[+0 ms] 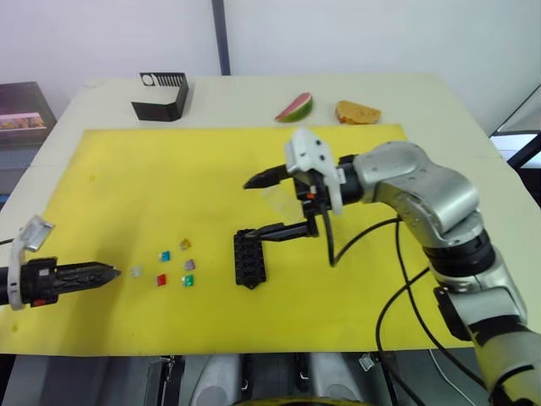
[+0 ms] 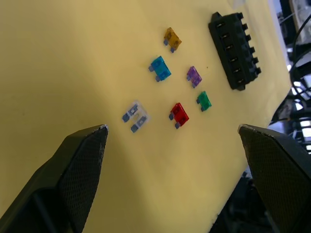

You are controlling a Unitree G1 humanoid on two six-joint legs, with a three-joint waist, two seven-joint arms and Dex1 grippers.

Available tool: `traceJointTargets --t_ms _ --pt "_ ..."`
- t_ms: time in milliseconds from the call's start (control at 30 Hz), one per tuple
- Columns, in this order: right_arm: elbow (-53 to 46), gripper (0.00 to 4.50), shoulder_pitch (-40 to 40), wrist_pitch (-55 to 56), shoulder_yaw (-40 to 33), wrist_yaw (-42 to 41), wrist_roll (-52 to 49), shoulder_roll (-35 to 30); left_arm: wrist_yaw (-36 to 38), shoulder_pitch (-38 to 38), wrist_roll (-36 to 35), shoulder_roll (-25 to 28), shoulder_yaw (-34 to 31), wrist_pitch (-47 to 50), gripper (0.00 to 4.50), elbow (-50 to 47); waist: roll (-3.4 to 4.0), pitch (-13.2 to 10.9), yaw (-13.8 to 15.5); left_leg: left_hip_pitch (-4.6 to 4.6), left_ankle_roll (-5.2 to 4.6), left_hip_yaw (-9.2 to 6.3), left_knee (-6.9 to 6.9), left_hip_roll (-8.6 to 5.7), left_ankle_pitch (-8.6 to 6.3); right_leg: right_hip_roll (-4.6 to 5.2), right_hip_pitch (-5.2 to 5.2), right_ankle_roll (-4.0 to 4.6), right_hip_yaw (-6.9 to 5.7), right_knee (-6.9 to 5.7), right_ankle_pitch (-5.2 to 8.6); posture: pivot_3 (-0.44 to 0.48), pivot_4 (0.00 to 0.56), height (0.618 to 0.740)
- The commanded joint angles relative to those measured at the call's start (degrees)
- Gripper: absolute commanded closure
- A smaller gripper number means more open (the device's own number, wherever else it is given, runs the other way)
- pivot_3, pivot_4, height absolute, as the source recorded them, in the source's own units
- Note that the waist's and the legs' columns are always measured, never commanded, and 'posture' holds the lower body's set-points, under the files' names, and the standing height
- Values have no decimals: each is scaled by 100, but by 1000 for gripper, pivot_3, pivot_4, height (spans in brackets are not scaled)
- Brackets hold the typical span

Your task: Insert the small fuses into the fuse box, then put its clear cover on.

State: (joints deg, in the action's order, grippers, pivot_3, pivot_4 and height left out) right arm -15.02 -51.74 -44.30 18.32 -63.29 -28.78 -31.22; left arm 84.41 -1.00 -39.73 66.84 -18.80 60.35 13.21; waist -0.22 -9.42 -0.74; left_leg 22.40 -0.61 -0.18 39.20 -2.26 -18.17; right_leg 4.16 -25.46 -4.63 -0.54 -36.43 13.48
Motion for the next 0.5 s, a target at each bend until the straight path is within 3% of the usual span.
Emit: traceJointTargets --t_ms 33,133,500 --pt "145 0 -252 174 39 -20 134 159 101 -162 -96 97 204 290 529 91 0 0 -14 0 1 1 0 -1 1 0 0 0 0 0 0 0 150 740" --pt "143 0 -264 209 85 -59 177 199 56 -102 -1 51 343 221 1844 96 0 0 -24 0 1 1 0 -1 1 0 -1 0 0 -1 0 0 150 740" --pt "-110 0 -170 67 45 -53 97 163 -220 -847 186 -256 709 94 1844 607 -4 2 -3 0 -6 0 0 -1 -3 1 -2 0 0 -4 0 0 150 740"
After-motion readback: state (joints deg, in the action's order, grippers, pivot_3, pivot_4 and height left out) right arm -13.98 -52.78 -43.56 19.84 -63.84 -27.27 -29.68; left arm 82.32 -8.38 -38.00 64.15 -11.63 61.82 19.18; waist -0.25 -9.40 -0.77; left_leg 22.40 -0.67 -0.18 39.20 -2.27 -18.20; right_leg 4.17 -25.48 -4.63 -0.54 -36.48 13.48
